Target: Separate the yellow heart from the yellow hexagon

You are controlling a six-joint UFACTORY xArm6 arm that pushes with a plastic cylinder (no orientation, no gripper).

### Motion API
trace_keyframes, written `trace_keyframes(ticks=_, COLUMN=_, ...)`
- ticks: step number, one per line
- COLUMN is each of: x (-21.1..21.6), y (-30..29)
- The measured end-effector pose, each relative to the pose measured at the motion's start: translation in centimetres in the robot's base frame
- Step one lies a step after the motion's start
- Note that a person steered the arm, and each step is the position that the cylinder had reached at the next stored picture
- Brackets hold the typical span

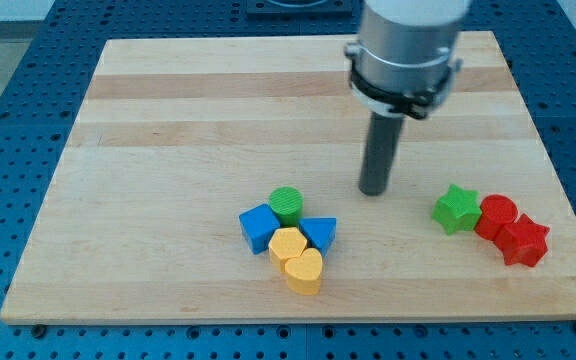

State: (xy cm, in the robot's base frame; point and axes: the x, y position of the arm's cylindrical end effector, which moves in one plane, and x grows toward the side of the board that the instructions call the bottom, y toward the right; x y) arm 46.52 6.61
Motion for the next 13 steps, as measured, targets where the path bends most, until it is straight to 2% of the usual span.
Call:
trace_keyframes(ticks=2, x=-1.0, y=-7.2)
trace_keyframes(ticks=4, x=2.6, y=-16.1)
trace_keyframes(ticks=6, x=3.4, y=-16.6)
trace_keyframes(ticks=8, x=8.3, y=-16.6)
trace_keyframes(ticks=9, x=8.3, y=-16.6)
trace_keyframes(ticks=11, x=10.0, y=-12.1)
trace_keyframes(ticks=12, x=10.0, y=-12.1)
trace_keyframes(ticks=13, x=11.9, y=-10.5)
